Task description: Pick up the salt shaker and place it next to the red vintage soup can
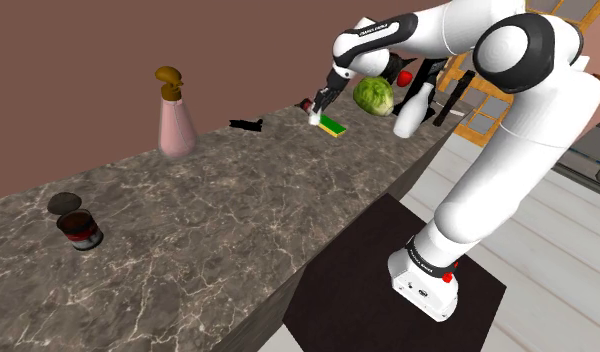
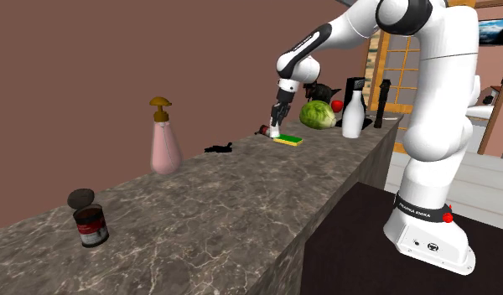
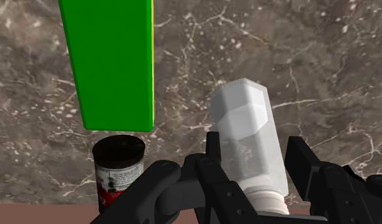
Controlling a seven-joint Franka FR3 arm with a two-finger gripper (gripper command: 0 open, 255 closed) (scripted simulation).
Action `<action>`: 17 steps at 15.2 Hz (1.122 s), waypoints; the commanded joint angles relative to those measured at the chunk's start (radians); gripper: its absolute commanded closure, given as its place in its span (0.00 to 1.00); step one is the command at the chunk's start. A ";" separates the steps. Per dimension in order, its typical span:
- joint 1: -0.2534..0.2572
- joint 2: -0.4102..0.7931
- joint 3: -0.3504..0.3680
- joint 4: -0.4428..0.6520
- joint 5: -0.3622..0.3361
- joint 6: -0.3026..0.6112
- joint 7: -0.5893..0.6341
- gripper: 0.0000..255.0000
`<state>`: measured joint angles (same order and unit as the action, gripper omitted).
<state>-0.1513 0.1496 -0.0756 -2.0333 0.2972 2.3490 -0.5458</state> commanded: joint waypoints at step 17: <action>-0.003 0.059 0.009 -0.039 0.036 0.095 -0.040 0.00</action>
<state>-0.1539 0.2090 -0.0669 -2.0725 0.3328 2.4443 -0.5858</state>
